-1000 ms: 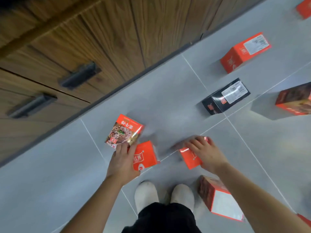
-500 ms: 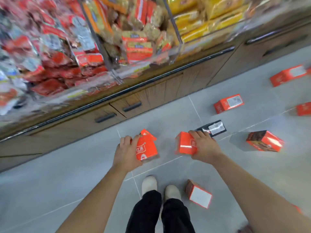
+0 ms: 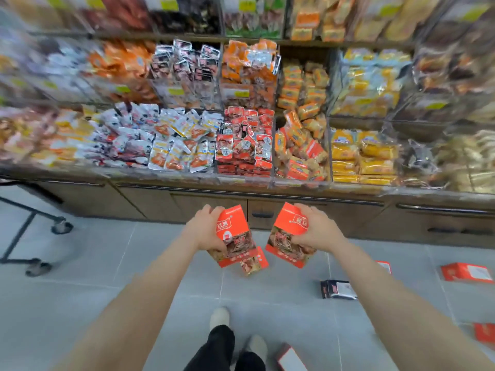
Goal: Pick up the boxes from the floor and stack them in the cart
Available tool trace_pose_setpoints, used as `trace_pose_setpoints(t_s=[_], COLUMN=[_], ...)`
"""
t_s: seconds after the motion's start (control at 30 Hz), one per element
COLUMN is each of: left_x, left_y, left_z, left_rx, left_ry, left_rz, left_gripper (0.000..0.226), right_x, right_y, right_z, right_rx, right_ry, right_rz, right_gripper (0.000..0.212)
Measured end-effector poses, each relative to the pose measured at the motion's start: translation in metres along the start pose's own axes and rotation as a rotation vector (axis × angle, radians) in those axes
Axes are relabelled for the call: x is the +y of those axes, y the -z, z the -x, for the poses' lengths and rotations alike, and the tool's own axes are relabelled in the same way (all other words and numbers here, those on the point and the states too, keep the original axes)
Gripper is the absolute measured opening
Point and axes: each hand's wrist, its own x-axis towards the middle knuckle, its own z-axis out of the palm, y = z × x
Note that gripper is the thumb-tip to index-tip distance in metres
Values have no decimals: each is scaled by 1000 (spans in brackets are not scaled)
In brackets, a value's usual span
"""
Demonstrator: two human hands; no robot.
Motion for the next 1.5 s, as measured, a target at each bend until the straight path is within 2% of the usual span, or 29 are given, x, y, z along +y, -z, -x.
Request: trace_pose_setpoints(t_s=[0.13, 0.23, 0.47, 0.73, 0.87, 0.97, 1.23, 1.5], left_x=[-34, -65, -162, -306, -371, -411, -514, -636], left_y=[47, 76, 139, 191, 198, 201, 227, 263], left_z=[52, 92, 196, 356, 425, 466, 527, 530], left_rx=[140, 252, 402, 586, 629, 665, 772, 895], left_ry=[95, 156, 288, 418, 508, 566, 666, 675], left_rz=[90, 153, 159, 147, 123, 150, 267, 322], left_gripper=[112, 118, 102, 93, 95, 93, 93, 89], right_x=[-65, -120, -272, -457, -543, -603, -760, -901], right_y=[18, 26, 25, -37, -71, -88, -120, -162], right_z=[6, 6, 12, 49, 68, 80, 81, 31], right_rx=[23, 27, -6, -75, -79, -101, -129, -132], right_ry=[121, 229, 460, 594, 685, 742, 882, 1033], right_rz=[1, 9, 71, -78, -76, -30, 73, 52], right_gripper=[91, 94, 83, 64, 71, 66, 64, 64])
